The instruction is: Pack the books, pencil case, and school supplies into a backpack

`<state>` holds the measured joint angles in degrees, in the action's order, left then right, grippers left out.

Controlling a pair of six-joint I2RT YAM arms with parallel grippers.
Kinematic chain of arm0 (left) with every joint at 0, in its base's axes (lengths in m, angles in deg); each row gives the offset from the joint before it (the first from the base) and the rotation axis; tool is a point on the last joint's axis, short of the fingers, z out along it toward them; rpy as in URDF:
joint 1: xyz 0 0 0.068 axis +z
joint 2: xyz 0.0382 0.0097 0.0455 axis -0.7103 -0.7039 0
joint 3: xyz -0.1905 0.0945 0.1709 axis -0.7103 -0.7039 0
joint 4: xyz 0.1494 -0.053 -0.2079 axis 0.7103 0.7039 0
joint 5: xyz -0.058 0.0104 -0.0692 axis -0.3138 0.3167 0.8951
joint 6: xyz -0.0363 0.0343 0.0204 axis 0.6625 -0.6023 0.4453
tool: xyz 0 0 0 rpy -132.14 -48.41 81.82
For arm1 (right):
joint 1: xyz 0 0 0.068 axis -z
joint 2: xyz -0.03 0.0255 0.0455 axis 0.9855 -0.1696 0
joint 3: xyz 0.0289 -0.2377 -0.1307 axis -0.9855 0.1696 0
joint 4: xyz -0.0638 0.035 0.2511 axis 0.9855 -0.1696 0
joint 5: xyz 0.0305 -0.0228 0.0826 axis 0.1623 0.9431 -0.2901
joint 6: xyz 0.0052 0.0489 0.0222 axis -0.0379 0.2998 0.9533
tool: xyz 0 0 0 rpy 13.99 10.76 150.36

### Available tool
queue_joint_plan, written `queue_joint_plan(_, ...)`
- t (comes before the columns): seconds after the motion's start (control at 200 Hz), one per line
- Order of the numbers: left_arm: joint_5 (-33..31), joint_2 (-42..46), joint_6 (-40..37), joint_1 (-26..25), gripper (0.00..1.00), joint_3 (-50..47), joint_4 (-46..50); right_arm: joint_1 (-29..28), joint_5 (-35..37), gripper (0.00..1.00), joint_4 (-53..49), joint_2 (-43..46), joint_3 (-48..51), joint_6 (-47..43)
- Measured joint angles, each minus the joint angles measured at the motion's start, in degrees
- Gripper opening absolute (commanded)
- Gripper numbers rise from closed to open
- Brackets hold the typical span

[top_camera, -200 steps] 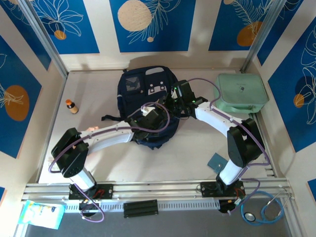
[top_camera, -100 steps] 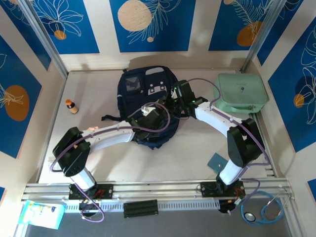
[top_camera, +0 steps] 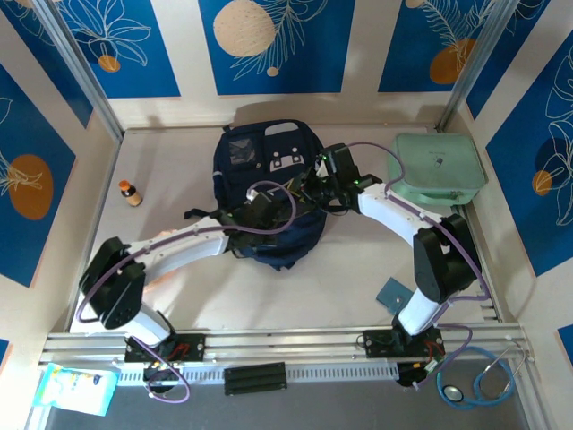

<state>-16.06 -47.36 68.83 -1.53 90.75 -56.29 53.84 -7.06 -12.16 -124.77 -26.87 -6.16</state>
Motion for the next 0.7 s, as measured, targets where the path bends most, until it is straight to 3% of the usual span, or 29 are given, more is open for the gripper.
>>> queue_joint_plan(0.26,7.6,4.9,-6.8,6.1,0.00,-4.4,1.6,2.1,-1.9,0.10,0.8,2.1,3.0,-0.2)
queue_joint_plan(0.57,10.9,7.9,-11.9,12.4,0.00,-7.1,1.9,6.0,-6.2,0.09,3.5,6.3,8.0,0.1)
queue_joint_plan(0.7,13.5,8.4,-14.4,12.8,0.00,-7.0,1.6,6.8,-7.5,0.15,5.5,6.9,9.4,0.6)
